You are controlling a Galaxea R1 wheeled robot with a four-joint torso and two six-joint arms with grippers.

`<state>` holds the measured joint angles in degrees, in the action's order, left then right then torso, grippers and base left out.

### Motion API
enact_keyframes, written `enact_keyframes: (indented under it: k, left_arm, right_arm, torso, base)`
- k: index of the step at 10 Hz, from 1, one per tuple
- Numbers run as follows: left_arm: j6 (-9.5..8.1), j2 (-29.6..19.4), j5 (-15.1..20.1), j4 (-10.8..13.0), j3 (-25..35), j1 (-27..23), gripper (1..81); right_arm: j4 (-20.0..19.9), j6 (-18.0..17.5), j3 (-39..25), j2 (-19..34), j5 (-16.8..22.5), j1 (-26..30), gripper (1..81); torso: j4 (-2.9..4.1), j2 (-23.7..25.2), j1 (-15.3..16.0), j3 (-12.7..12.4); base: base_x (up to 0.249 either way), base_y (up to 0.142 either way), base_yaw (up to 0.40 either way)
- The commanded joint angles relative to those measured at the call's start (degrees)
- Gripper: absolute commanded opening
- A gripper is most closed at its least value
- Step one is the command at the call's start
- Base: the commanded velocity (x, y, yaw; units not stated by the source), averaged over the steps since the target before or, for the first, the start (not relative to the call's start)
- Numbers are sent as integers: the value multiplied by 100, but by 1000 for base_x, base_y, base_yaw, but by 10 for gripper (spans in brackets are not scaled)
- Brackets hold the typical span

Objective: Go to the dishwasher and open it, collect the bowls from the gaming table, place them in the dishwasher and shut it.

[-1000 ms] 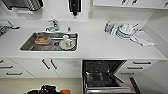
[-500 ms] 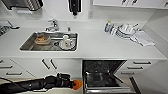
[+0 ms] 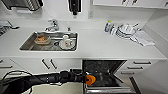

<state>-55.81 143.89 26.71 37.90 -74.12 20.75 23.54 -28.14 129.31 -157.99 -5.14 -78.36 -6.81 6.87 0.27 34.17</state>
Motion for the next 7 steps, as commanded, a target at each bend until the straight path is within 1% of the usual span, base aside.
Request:
enact_keyframes:
  k: [1,3,4,7]
  left_arm:
    - [-343,1132,-1300,129,-1349,-848,10]
    - [-334,1747,-1309,200,-2174,-892,10]
    - [-334,1950,-1309,209,-2413,-927,10]
    - [-317,2233,-1247,209,-2494,-989,10]
  right_arm:
    - [1,-8,-108,142,286,35,10]
    - [-16,-16,-169,125,181,35,10]
    - [-7,-34,-187,116,172,26,10]
    - [1,-34,-187,98,180,52,10]
  torso:
    - [0,0,0,0]
    - [0,-2,0,2]
    - [0,-2,0,2]
    - [0,-4,2,2]
  base:
    - [0,0,0]
    - [0,0,0]
    - [0,0,0]
    - [0,0,0]
